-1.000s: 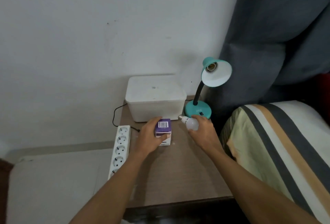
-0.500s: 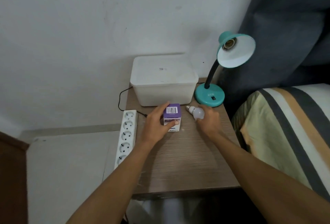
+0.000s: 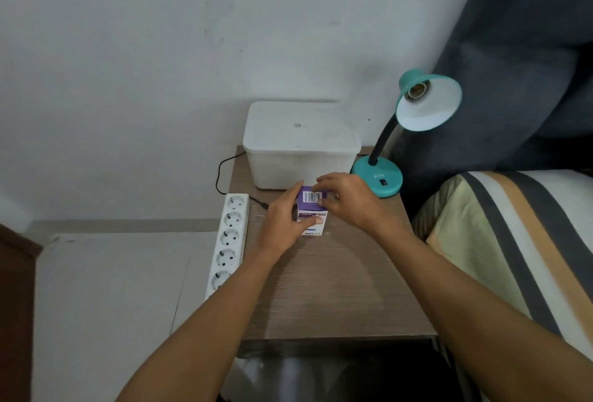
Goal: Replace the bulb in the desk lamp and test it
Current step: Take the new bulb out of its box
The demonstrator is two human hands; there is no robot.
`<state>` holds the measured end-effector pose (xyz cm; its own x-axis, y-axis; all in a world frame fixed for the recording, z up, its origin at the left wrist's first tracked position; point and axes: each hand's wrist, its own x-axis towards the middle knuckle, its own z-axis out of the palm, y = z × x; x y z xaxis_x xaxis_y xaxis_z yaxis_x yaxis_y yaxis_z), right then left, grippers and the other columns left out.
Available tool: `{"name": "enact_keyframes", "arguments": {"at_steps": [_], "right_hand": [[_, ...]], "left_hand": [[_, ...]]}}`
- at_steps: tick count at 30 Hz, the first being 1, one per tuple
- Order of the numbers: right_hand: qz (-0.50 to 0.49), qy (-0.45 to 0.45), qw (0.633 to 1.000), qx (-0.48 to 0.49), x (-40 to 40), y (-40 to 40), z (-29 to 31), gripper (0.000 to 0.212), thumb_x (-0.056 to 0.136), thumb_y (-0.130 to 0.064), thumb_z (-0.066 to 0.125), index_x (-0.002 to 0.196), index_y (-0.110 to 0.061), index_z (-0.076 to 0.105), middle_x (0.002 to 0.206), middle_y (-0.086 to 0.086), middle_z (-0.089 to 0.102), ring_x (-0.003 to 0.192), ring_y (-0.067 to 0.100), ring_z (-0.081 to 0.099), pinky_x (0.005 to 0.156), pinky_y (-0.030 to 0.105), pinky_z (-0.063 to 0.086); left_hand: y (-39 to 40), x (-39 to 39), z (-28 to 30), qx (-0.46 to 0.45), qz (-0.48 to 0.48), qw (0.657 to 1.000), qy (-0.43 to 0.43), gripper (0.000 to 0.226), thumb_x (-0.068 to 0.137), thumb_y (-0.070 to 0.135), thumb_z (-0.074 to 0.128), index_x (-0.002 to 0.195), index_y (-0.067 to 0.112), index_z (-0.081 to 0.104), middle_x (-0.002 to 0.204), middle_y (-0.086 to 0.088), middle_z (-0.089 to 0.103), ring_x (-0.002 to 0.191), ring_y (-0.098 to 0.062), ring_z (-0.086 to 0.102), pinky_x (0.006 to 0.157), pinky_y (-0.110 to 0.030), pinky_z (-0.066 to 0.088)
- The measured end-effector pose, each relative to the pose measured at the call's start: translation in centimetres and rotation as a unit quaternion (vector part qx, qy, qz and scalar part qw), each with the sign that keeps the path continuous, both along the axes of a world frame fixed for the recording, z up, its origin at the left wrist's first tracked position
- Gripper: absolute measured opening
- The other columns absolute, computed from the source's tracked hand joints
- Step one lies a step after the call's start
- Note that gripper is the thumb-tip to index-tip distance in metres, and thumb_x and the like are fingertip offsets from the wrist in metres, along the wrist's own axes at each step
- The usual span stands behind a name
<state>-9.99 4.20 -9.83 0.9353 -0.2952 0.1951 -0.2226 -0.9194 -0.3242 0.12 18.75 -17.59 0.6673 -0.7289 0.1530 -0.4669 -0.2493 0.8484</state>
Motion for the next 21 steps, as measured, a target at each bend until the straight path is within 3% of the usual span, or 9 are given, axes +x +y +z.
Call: {"name": "enact_keyframes", "arguments": {"at_steps": [6, 11, 21], "right_hand": [[0.070, 0.064, 0.993, -0.067, 0.6, 0.1, 0.0, 0.033, 0.087, -0.030, 0.075, 0.117, -0.018, 0.072, 0.110, 0.000, 0.074, 0.095, 0.016, 0.068, 0.077, 0.032, 0.058], [0.091, 0.099, 0.987, -0.090, 0.9, -0.3, 0.4, 0.026, 0.089, -0.026, 0.068, 0.114, -0.018, 0.070, 0.101, 0.003, 0.075, 0.087, 0.020, 0.068, 0.074, 0.037, 0.058], [0.121, 0.053, 0.990, -0.054, 0.2, -0.9, 0.1, 0.029, 0.095, -0.036, 0.061, 0.116, -0.017, 0.069, 0.099, 0.000, 0.075, 0.081, 0.012, 0.066, 0.072, 0.030, 0.055]], "left_hand": [[0.0, 0.0, 0.2, 0.004, 0.001, 1.000, -0.001, 0.097, 0.074, 0.030, 0.092, 0.154, 0.012, 0.041, 0.136, -0.010, 0.063, 0.118, -0.020, 0.065, 0.098, -0.042, 0.058], [0.0, -0.1, 0.1, -0.004, -0.001, 1.000, -0.017, 0.098, 0.074, 0.030, 0.092, 0.154, 0.009, 0.041, 0.136, -0.011, 0.064, 0.119, -0.020, 0.064, 0.102, -0.040, 0.055], [-0.2, -0.2, 0.0, -0.014, -0.006, 1.000, -0.019, 0.096, 0.076, 0.024, 0.090, 0.156, 0.011, 0.039, 0.134, -0.010, 0.064, 0.117, -0.018, 0.064, 0.099, -0.038, 0.056]]}}
